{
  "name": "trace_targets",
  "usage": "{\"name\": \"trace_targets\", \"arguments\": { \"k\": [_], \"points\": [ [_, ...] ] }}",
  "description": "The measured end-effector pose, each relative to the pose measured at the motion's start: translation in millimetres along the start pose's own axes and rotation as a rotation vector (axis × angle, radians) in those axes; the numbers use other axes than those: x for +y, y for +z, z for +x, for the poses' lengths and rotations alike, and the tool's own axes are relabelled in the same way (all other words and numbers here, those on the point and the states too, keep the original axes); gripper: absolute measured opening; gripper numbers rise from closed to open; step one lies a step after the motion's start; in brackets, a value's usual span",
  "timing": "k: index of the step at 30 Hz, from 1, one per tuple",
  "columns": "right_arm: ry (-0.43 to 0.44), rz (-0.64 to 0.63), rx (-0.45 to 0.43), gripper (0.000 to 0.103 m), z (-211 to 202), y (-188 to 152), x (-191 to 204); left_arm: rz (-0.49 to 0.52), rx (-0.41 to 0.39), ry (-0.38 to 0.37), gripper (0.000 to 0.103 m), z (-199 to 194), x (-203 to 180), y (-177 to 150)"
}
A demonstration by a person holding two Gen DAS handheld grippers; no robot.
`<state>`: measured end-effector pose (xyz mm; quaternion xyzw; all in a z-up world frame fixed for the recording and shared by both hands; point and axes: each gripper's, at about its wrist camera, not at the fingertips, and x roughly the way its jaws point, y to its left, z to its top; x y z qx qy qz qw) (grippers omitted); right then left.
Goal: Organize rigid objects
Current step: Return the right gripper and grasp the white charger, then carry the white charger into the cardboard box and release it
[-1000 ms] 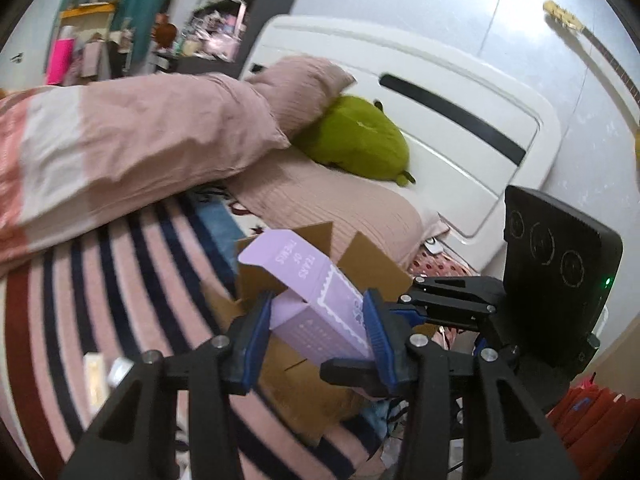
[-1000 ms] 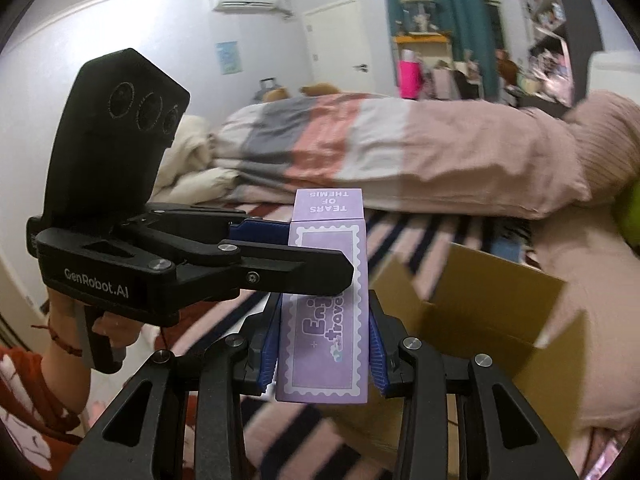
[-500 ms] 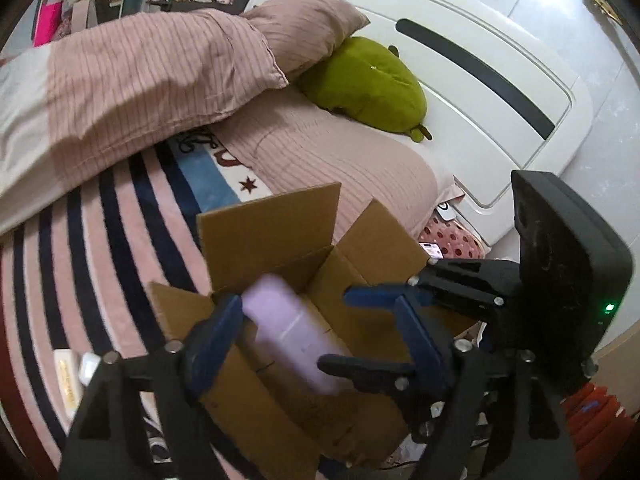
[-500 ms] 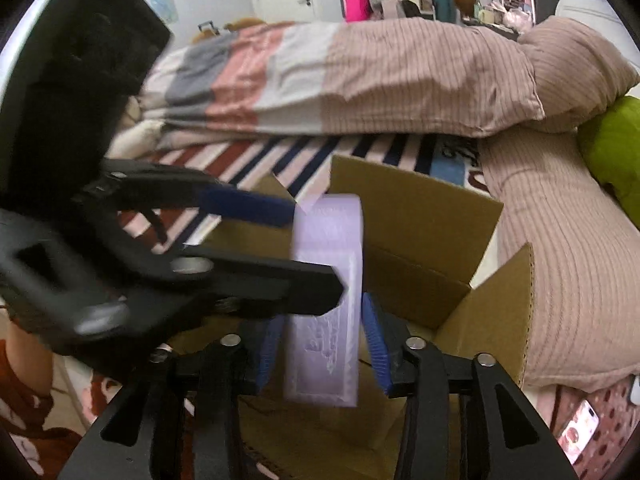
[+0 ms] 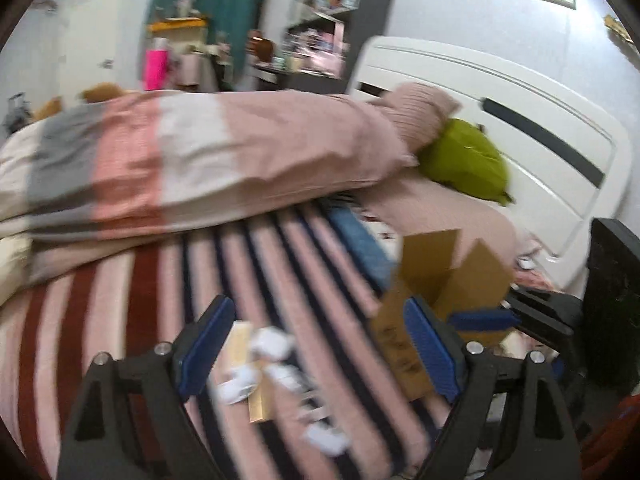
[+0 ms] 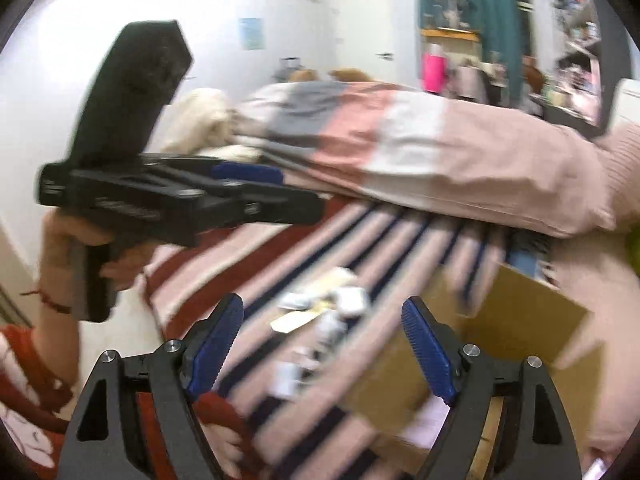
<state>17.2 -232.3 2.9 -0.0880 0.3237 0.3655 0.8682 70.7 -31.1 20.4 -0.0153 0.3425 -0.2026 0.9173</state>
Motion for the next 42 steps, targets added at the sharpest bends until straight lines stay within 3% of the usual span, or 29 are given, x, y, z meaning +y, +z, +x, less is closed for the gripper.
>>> {"name": "trace_targets", "arguments": {
  "k": [4, 8, 14, 17, 23, 27, 34, 40, 42],
  "points": [
    [0.082, -0.024, 0.014, 0.079, 33.3, -10.5, 41.3, -0.043, -0.009, 0.061, 0.085, -14.9, 42.8, -37.7],
    [0.101, 0.016, 0.098, 0.079, 71.3, -40.3, 57.7, -0.080, 0.002, 0.090, 0.085, -11.3, 72.0, -79.6],
    [-0.015, 0.144, 0.256, 0.077, 129.2, -98.4, 41.1, -0.125, 0.051, 0.074, 0.085, 6.6, 89.1, -130.6],
    [-0.050, 0.216, 0.303, 0.065, 143.9, -118.6, 26.9, -0.145, 0.084, 0.066, 0.085, 15.3, 92.9, -145.3],
    [-0.093, 0.232, 0.331, 0.052, 153.7, -126.2, 20.0, -0.167, 0.106, 0.050, 0.085, 23.4, 91.3, -152.3],
    [-0.093, 0.199, 0.338, 0.026, 161.6, -122.5, 20.8, -0.165, 0.111, 0.036, 0.085, 27.0, 87.6, -150.9],
    [-0.113, 0.139, 0.315, 0.025, 155.3, -112.9, 34.4, -0.146, 0.114, -0.019, 0.085, 25.6, 74.0, -145.5],
    [-0.084, 0.068, 0.214, 0.025, 122.4, -88.5, 56.5, -0.130, 0.103, -0.155, 0.085, 20.4, 51.7, -130.3],
    [-0.060, 0.035, 0.165, 0.025, 108.8, -74.9, 65.3, -0.119, 0.091, -0.201, 0.080, 16.2, 42.1, -121.6]
  ]
}}
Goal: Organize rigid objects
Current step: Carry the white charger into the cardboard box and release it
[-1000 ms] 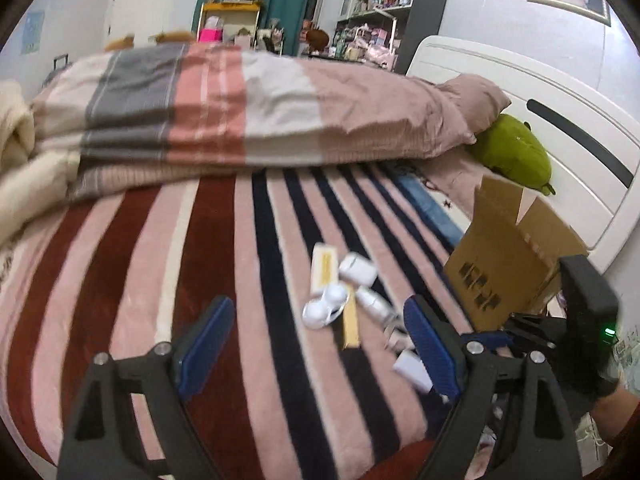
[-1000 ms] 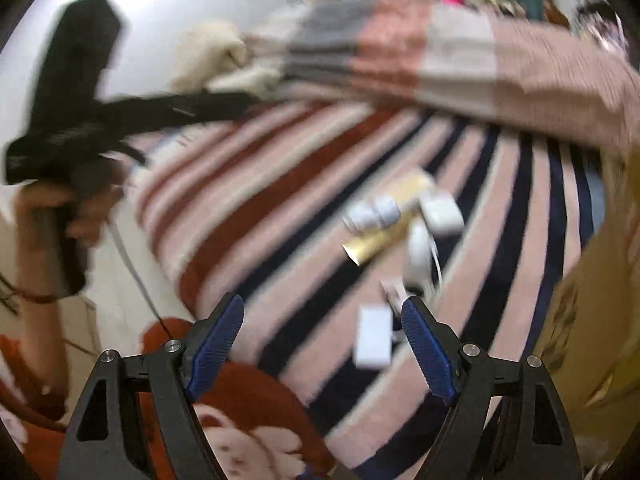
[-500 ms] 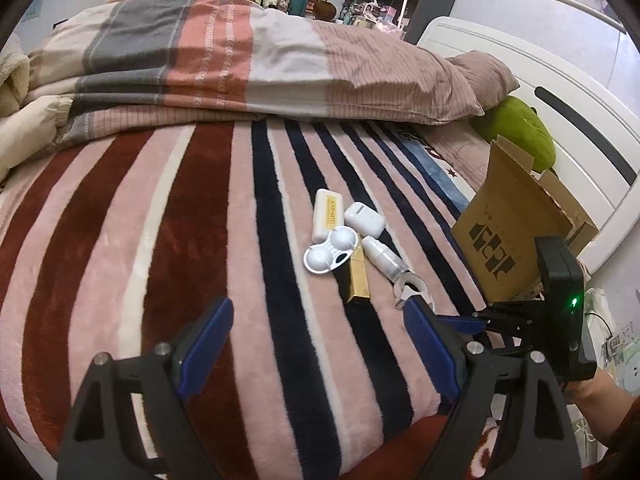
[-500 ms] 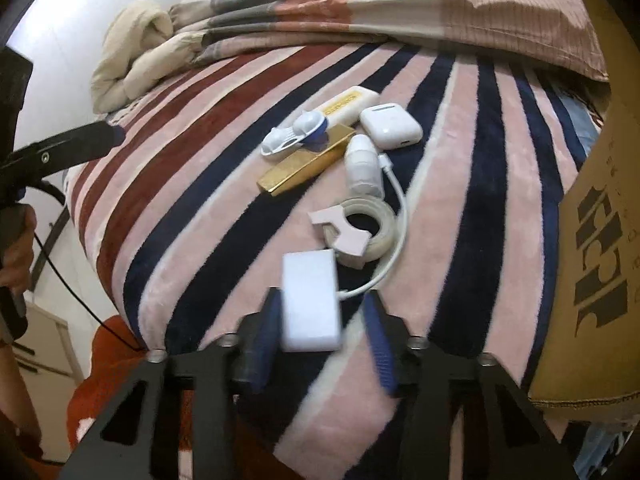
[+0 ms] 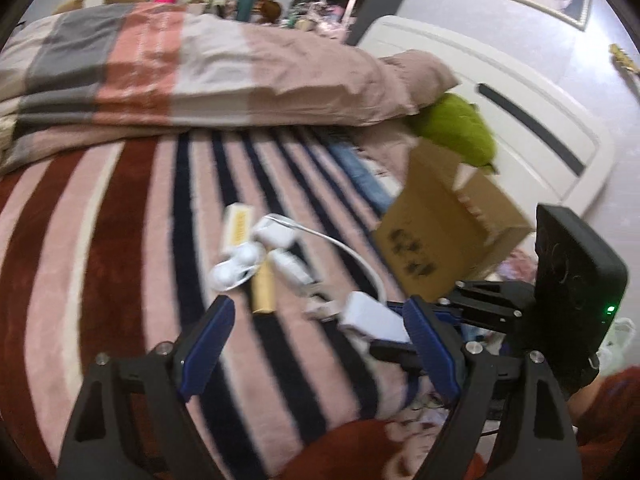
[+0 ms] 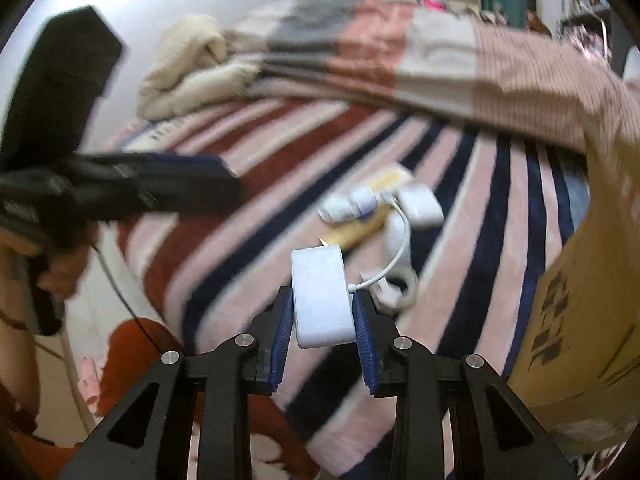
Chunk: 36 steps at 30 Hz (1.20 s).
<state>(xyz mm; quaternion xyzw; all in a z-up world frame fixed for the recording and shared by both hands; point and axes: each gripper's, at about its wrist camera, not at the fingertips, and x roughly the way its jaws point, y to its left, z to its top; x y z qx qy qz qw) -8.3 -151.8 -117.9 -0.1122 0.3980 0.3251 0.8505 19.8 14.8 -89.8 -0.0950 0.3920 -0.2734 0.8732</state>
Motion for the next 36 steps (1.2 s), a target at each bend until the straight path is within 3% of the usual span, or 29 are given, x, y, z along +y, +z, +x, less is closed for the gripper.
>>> {"name": "trace_targets", "arguments": {
  "k": [6, 12, 21, 28, 34, 35, 36],
  "points": [
    [0.025, -0.109, -0.133, 0.025, -43.2, 30.2, 17.6, 0.042, -0.023, -0.105, 0.049, -9.5, -33.3, 29.3],
    [0.001, -0.137, -0.226, 0.025, -77.4, 42.6, -0.8, 0.103, -0.039, -0.149, 0.031, -7.0, -68.9, 58.1],
    [-0.058, -0.057, -0.269, 0.025, -122.5, 34.0, -67.9, 0.203, 0.019, -0.201, 0.031, 50.0, -136.6, 97.3],
    [-0.106, 0.070, -0.216, 0.025, -141.8, 16.0, -129.6, 0.242, 0.114, -0.257, 0.031, 104.8, -177.9, 109.7],
    [-0.129, 0.136, -0.162, 0.025, -146.1, 3.8, -158.1, 0.256, 0.165, -0.253, 0.031, 130.6, -193.6, 110.3],
    [-0.131, 0.140, -0.152, 0.025, -145.5, 2.5, -159.9, 0.259, 0.169, -0.241, 0.040, 133.3, -194.7, 110.0],
    [-0.135, 0.142, -0.143, 0.026, -144.2, 1.4, -160.5, 0.259, 0.169, -0.219, 0.060, 133.6, -193.6, 109.8]
  ]
}}
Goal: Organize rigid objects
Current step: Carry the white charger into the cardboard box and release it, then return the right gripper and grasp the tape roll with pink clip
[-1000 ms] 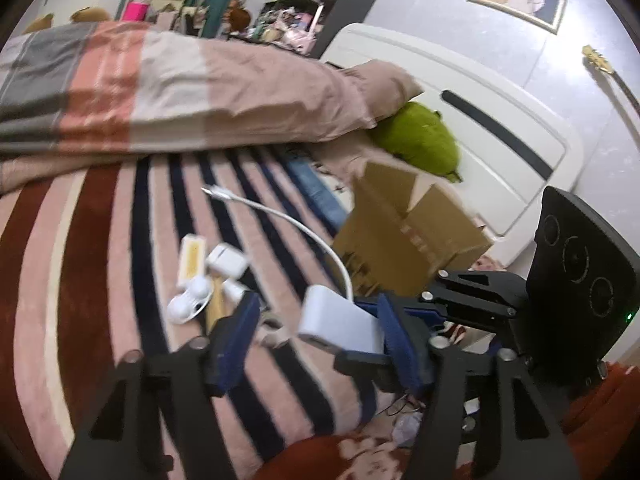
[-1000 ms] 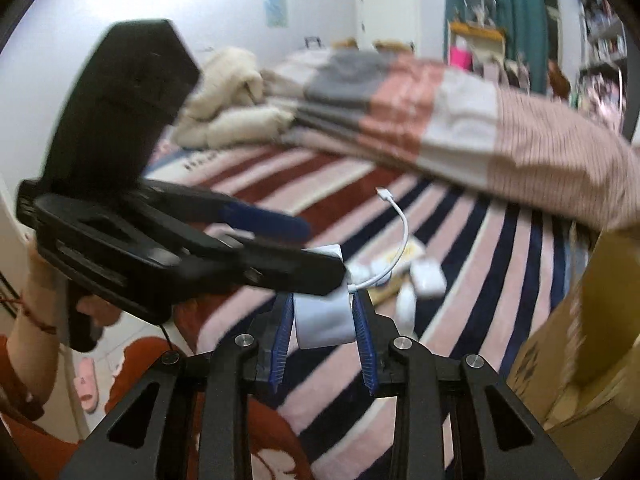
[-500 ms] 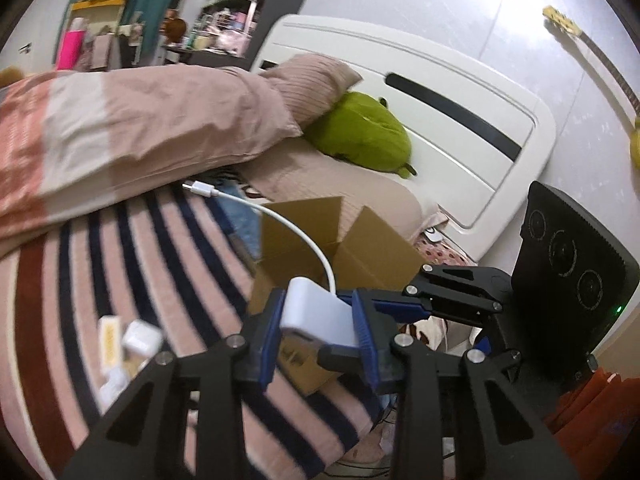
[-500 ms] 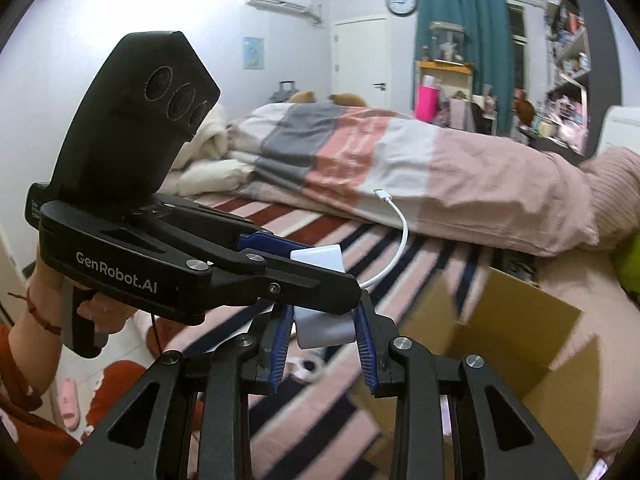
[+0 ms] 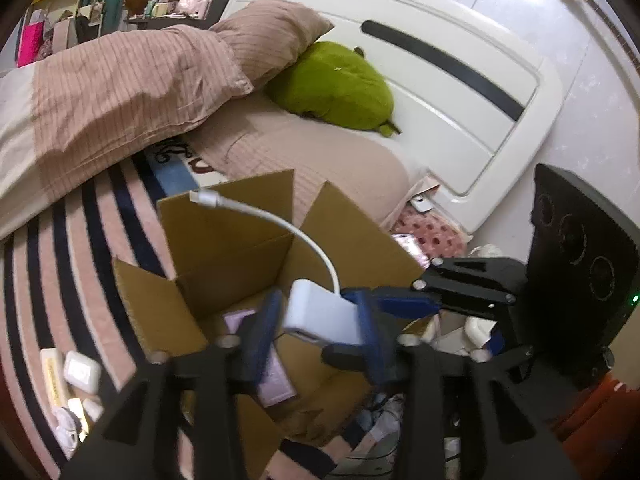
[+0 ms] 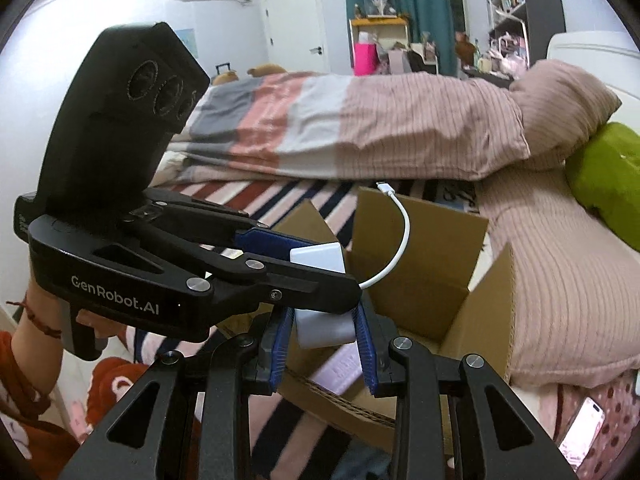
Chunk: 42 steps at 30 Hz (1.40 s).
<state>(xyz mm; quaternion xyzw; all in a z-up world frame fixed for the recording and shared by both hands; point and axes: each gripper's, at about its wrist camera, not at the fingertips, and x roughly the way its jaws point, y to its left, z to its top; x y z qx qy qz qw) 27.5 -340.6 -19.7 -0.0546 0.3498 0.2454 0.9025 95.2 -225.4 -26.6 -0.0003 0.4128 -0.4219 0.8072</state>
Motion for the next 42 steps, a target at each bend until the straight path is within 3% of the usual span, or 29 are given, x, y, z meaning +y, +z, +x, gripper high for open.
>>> {"name": "trace_targets", "arguments": {
  "k": [2, 4, 12, 18, 24, 29, 33, 39, 42],
  "points": [
    [-0.039, -0.001, 0.024, 0.034, 2.8, -1.0, 3.4, -0.009, -0.019, 0.027, 0.079, -3.7, 3.7, -0.6],
    [-0.066, -0.001, 0.025, 0.056, 2.9, -3.7, 1.3, -0.019, -0.034, 0.038, 0.079, -12.9, 9.3, -2.1],
    [-0.051, -0.018, 0.026, 0.056, 3.0, 0.7, 15.0, -0.050, -0.090, 0.091, 0.079, -51.1, 28.8, -10.5],
    [-0.012, -0.053, 0.014, 0.056, 5.9, 15.4, 46.7, -0.082, -0.170, 0.167, 0.079, -105.5, 51.8, -32.3],
    [0.112, -0.114, 0.012, 0.056, 23.2, 31.7, 101.1, -0.140, -0.225, 0.304, 0.079, -160.1, 90.4, -74.7],
    [0.221, -0.154, 0.078, 0.056, 63.4, 29.4, 150.8, -0.209, -0.232, 0.398, 0.079, -181.2, 126.0, -118.9],
    [0.248, -0.147, 0.155, 0.056, 100.9, 10.2, 171.1, -0.273, -0.211, 0.441, 0.079, -182.1, 152.1, -155.9],
    [0.132, -0.119, 0.279, 0.056, 157.9, -34.2, 163.5, -0.335, -0.145, 0.438, 0.079, -167.2, 173.9, -199.5],
    [0.020, -0.147, 0.294, 0.056, 177.1, -49.9, 151.2, -0.358, -0.125, 0.434, 0.079, -160.5, 177.7, -209.2]
  ]
}}
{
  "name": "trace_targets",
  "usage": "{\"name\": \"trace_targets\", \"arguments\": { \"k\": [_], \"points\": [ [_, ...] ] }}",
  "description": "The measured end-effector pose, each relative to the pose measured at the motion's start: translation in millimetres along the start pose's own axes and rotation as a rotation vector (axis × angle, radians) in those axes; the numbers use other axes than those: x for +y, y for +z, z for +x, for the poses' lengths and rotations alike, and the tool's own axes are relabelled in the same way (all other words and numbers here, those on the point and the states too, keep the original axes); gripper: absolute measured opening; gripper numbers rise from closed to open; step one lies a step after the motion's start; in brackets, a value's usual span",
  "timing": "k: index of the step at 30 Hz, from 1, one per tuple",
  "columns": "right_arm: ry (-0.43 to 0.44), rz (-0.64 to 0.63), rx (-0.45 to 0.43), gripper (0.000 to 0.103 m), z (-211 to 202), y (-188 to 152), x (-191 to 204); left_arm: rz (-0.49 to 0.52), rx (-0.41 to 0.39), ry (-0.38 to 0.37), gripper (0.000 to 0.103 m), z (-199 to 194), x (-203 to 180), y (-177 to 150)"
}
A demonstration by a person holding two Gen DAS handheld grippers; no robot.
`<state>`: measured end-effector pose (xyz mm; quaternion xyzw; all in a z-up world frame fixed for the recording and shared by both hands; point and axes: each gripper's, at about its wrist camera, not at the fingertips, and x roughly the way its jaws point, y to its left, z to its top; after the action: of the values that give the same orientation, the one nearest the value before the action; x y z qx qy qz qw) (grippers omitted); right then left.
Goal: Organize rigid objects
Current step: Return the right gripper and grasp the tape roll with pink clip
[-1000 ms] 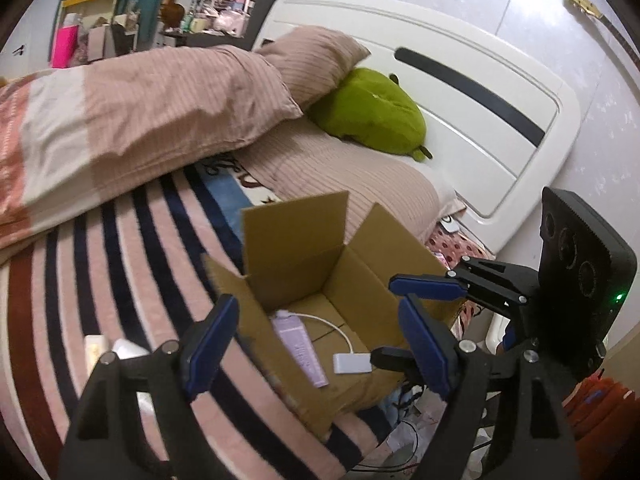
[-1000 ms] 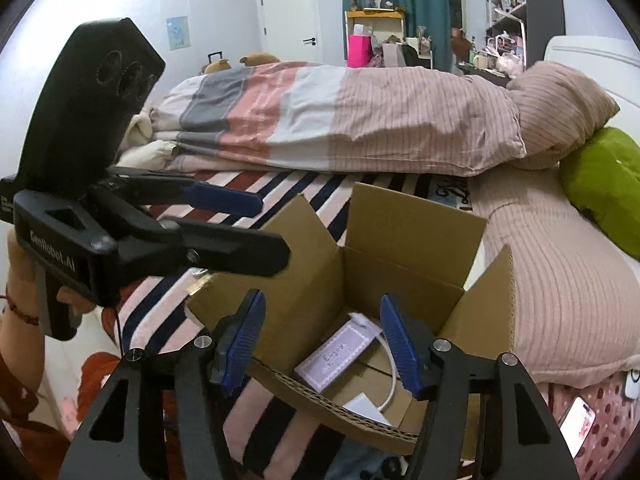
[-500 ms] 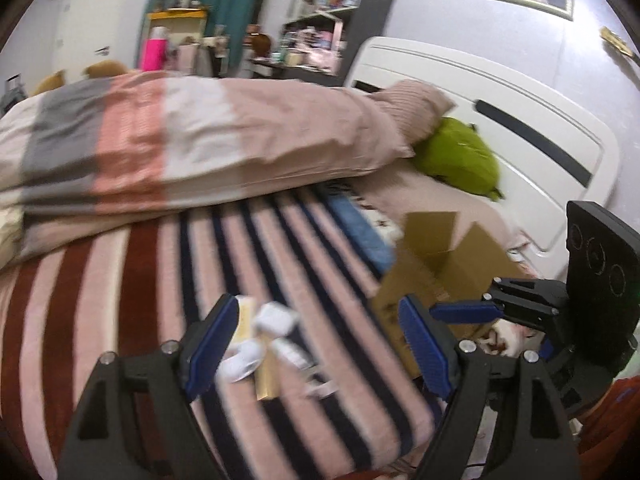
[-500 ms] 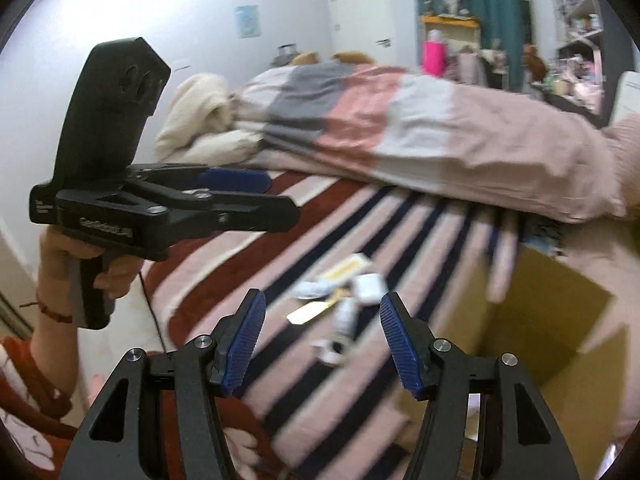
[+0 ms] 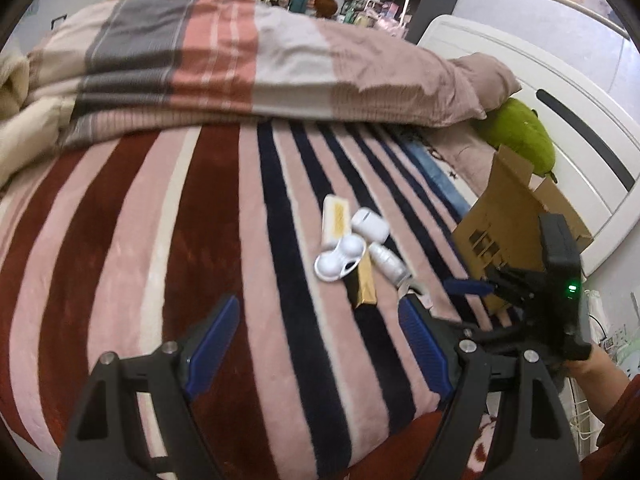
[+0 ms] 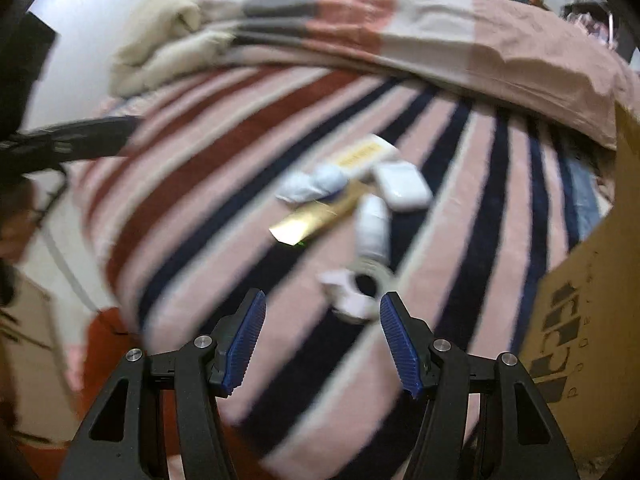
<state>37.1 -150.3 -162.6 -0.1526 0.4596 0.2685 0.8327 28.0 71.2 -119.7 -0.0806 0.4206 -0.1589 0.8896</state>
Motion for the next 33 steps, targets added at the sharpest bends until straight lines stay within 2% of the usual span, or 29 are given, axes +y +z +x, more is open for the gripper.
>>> {"name": "trace_targets", "arguments": {
  "k": [2, 3, 5, 7, 9, 20, 27, 28, 29, 30, 33],
  "points": [
    [-0.023, -0.008, 0.012, 0.056, 9.6, -3.3, -5.8, -0.006, 0.010, -0.001, 0.079, 2.3, -0.3, -3.8],
    [-0.007, 0.002, 0.017, 0.055, 13.2, -5.3, -10.4, -0.008, 0.011, -0.003, 0.079, 3.1, -0.6, -4.5],
    [0.019, 0.014, 0.017, 0.050, 17.7, -8.6, -15.4, -0.007, 0.013, -0.008, 0.079, 3.5, -2.5, -4.8],
    [0.021, 0.010, 0.015, 0.037, 21.5, -9.5, -18.7, -0.003, 0.014, -0.009, 0.079, 3.5, -5.6, -5.3],
    [0.019, 0.009, 0.013, 0.033, 22.9, -10.0, -21.0, 0.000, 0.016, -0.013, 0.079, 4.4, -6.9, -4.4],
    [0.048, -0.021, -0.021, 0.033, 31.0, -5.2, -20.4, 0.019, 0.026, -0.015, 0.079, 1.1, -19.8, -1.9],
    [0.054, -0.045, -0.092, 0.031, 3.4, -4.2, -11.9, 0.046, 0.023, -0.067, 0.079, 0.2, -38.5, 6.4],
    [0.056, -0.054, -0.104, 0.026, -2.8, -3.8, -9.4, 0.055, 0.023, -0.080, 0.079, 0.4, -45.2, 8.5],
    [0.060, -0.060, -0.117, 0.010, -9.1, -3.3, -6.7, 0.063, 0.023, -0.089, 0.079, 0.4, -49.8, 10.0],
    [0.077, -0.067, -0.128, 0.003, -18.2, -1.9, -4.1, 0.072, 0.023, -0.100, 0.079, 0.7, -55.0, 11.3],
    [0.065, -0.093, -0.132, 0.003, -30.8, 1.0, 0.3, 0.095, 0.023, -0.113, 0.079, 2.9, -67.6, 14.8]
  ]
}}
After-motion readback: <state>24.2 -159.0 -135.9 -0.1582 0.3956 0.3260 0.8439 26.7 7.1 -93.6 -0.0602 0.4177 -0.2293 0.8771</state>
